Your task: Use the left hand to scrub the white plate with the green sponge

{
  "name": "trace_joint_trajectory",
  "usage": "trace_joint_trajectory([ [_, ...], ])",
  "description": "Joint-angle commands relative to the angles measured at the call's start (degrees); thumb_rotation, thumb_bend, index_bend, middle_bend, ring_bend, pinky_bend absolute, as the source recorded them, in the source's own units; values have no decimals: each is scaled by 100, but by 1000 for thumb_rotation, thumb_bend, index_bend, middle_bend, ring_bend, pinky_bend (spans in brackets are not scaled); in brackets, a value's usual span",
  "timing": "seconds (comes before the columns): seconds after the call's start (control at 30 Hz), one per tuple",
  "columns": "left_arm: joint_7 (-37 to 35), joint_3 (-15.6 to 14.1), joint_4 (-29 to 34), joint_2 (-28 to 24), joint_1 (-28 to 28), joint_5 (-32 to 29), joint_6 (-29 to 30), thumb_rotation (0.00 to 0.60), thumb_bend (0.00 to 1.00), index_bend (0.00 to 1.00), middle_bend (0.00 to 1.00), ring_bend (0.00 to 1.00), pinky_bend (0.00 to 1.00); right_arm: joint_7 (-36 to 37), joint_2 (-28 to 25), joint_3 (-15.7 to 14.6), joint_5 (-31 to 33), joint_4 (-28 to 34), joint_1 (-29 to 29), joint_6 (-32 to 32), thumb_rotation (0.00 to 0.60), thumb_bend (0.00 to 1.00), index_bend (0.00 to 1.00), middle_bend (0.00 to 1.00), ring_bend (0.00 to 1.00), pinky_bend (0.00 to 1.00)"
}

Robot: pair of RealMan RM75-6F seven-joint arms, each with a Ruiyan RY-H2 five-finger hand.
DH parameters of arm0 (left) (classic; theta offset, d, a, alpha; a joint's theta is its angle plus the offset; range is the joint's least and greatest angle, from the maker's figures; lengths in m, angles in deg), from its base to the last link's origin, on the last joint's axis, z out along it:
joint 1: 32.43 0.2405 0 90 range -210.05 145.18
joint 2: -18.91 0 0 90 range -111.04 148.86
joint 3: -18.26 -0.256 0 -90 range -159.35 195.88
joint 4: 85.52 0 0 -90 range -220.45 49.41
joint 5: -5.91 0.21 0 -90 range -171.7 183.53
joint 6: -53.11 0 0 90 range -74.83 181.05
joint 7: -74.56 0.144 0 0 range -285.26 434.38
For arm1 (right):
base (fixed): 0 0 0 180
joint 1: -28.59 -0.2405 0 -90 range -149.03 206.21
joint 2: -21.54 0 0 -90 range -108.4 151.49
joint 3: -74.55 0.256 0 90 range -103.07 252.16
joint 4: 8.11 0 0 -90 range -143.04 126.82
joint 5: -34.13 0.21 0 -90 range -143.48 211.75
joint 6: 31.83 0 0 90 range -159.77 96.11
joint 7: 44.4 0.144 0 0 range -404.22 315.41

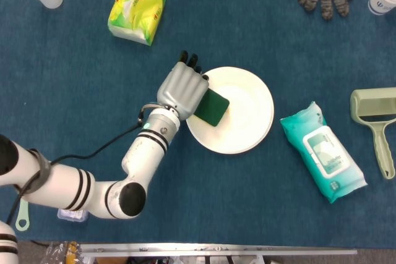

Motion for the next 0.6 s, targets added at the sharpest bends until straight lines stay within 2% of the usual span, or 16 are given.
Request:
trace_joint_trajectory([
  [0.03, 67, -15, -88, 123, -94, -76, 14, 553, 300, 463, 271, 99, 97, 13, -1, 1, 9, -15, 2, -5, 588, 324, 301, 315, 211, 405],
  [0.6, 220, -142, -650, 595, -350, -206, -1, 552, 300, 463, 271, 99, 97, 70, 10, 8, 49, -109, 10, -23, 588, 325, 302, 315, 210, 405],
])
